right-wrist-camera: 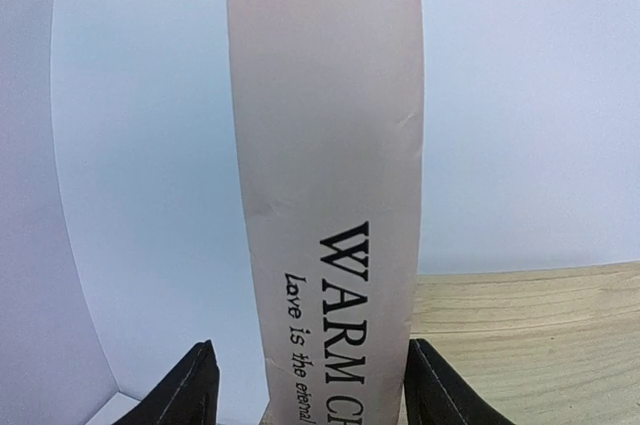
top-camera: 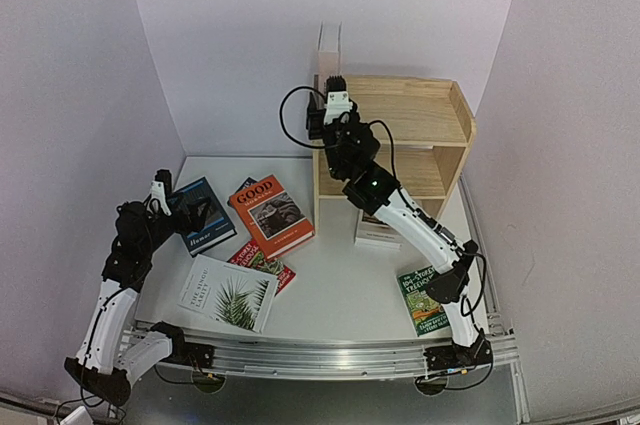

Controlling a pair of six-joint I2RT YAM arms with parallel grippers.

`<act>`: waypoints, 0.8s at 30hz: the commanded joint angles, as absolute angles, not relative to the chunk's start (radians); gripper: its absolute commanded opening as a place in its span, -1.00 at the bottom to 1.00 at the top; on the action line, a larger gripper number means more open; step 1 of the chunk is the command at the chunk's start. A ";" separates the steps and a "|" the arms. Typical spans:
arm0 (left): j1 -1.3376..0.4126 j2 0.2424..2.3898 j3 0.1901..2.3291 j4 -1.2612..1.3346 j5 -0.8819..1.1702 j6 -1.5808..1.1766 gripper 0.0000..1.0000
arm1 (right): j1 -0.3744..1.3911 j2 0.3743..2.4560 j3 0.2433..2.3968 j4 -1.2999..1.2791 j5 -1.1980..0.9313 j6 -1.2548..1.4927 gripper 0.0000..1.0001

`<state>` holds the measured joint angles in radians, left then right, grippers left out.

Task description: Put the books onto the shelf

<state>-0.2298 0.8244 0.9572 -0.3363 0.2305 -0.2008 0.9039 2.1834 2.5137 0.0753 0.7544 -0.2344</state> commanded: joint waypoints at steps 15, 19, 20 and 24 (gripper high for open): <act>-0.231 0.954 1.025 -0.681 0.313 0.041 0.99 | 0.940 1.998 2.312 0.085 0.705 -0.293 0.79; -0.230 1.059 1.082 -0.920 0.260 0.202 0.99 | 0.963 1.928 2.231 0.085 0.718 -0.276 0.83; -0.229 1.100 1.109 -0.983 0.261 0.241 0.99 | 0.968 1.909 2.206 0.085 0.719 -0.273 0.83; -0.216 1.263 1.181 -1.140 0.254 0.289 0.99 | 0.991 1.838 2.119 0.083 0.747 -0.279 0.85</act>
<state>-0.2292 1.1397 1.0843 -0.8980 0.2715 0.1587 0.9693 1.9419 2.1800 0.0597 0.7113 -0.2699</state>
